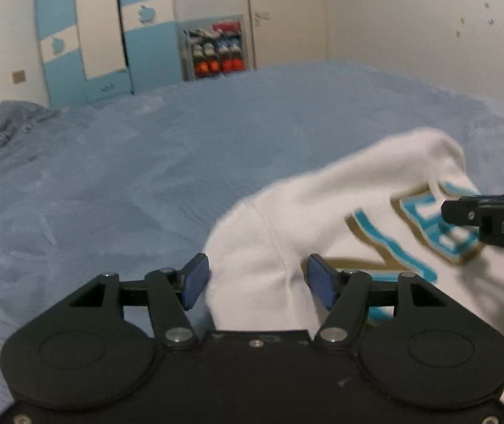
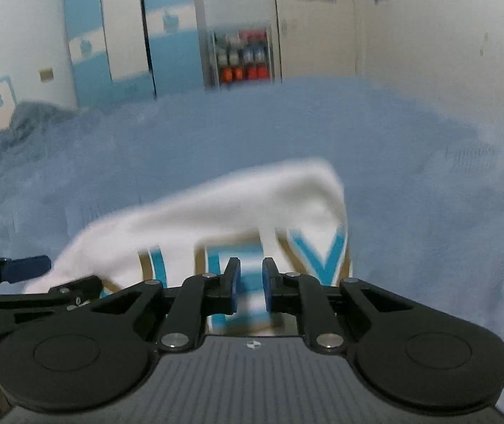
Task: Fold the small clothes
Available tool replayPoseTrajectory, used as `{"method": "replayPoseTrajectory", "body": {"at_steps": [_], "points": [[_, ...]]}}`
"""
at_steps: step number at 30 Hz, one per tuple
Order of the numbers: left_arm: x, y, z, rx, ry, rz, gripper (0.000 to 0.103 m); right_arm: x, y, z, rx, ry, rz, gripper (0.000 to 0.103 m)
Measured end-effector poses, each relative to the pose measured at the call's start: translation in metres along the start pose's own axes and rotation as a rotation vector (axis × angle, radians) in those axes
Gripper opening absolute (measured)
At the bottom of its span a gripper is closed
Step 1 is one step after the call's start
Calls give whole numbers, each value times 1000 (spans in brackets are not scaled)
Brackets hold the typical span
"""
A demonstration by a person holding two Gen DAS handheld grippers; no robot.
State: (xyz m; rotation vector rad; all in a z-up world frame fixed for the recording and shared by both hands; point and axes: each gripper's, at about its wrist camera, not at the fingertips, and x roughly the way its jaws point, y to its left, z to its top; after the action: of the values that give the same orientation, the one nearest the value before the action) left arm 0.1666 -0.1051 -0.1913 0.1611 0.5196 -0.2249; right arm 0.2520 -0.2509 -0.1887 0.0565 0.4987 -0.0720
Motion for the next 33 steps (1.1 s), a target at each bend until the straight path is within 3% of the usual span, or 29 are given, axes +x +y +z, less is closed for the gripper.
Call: {"method": "replayPoseTrajectory", "body": {"at_steps": [3,6,8,9,13,15,18,19,26,33], "points": [[-7,-6,20,9,-80,14,63,4,10,15,-43,-73,-26,16],[11,-3,25,-29,-92,-5,63,43,9,20,-21,-17,-58,16],[54,-8,15,10,76,22,68,80,2,16,20,133,-39,19],[69,-4,12,-9,128,-1,69,92,-2,14,50,174,-28,19],[72,18,21,-93,195,-54,75,91,4,13,-8,187,-48,21],[57,20,34,-66,220,-57,75,79,12,18,-59,200,-68,25],[21,27,55,-42,232,-63,72,37,16,31,-97,178,-93,61],[4,29,60,-41,230,-83,72,20,13,35,-99,172,-108,68],[-119,25,56,48,211,-27,72,-80,11,40,-90,216,-124,73],[-167,20,39,-4,254,-85,72,-131,9,24,-51,258,-107,75]]}}
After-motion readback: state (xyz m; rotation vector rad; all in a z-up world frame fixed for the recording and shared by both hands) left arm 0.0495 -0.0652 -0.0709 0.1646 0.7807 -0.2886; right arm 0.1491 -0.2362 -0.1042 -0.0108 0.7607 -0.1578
